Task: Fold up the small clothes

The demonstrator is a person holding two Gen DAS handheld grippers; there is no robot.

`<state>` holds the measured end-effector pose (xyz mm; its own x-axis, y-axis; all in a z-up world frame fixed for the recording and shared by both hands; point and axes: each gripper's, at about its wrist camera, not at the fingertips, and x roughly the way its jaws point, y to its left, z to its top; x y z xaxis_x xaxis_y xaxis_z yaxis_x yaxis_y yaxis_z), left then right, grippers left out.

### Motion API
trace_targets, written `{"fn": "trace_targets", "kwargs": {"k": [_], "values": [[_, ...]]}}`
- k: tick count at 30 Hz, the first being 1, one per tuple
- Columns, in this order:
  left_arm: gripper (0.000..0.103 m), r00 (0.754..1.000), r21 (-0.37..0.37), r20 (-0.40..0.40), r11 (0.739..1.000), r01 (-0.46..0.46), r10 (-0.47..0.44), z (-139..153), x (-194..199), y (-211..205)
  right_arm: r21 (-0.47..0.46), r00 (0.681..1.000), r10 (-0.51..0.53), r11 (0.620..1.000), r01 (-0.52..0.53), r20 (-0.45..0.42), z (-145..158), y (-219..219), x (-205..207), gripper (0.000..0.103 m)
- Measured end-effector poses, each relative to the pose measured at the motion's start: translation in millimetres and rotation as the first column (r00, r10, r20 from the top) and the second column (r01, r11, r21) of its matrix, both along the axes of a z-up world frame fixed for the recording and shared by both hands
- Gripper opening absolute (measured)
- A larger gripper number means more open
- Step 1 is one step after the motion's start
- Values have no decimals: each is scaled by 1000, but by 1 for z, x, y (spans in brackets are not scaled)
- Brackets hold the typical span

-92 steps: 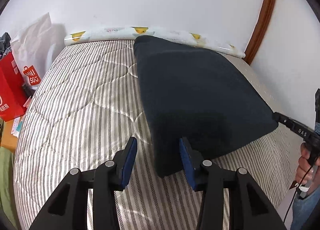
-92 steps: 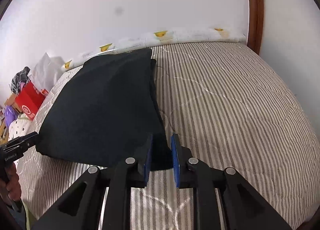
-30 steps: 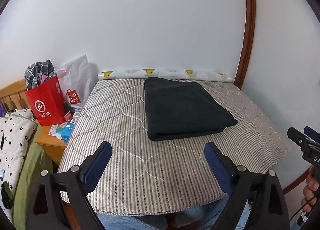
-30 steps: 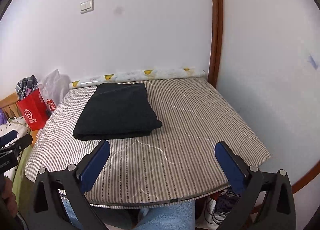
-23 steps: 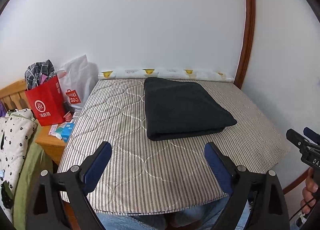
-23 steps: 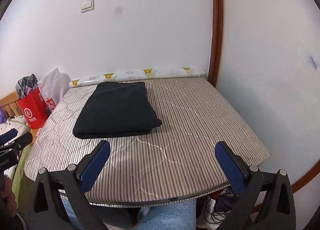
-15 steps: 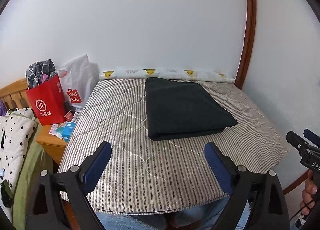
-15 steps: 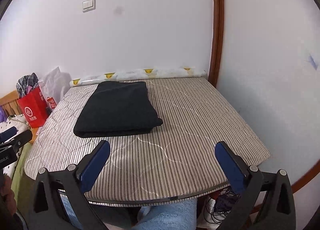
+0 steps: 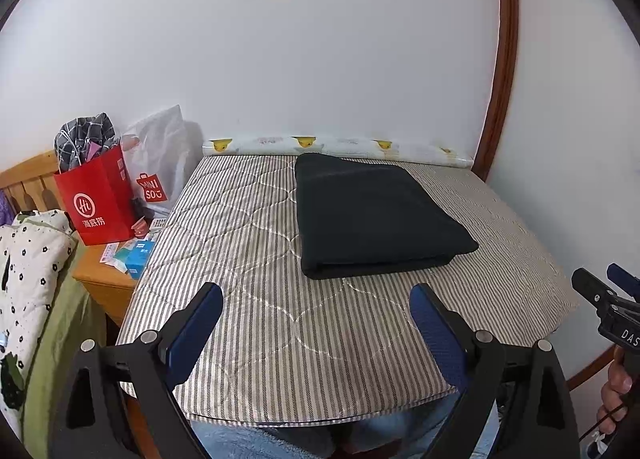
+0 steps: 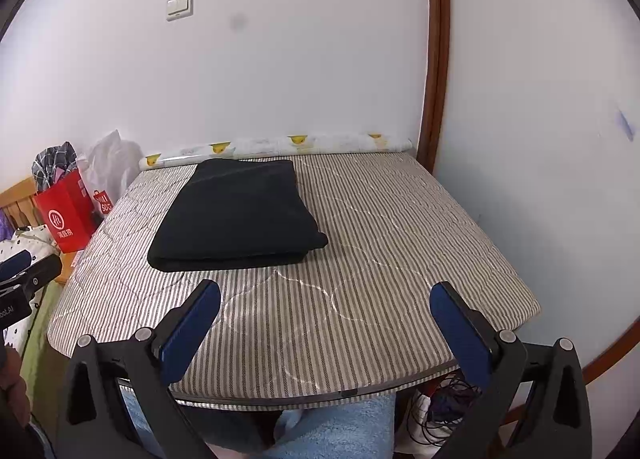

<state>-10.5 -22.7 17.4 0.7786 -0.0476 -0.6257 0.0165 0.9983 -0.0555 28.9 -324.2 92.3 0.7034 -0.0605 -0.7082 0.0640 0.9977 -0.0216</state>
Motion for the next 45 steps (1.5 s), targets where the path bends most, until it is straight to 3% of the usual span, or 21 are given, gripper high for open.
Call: {"fn": "trace_targets", "kwargs": {"k": [45], "values": [[95,1000,-9,0,1000,-3,3,-2,0,-1,9,1000,-12,1000,12,11,3,-9,-4,103]]}}
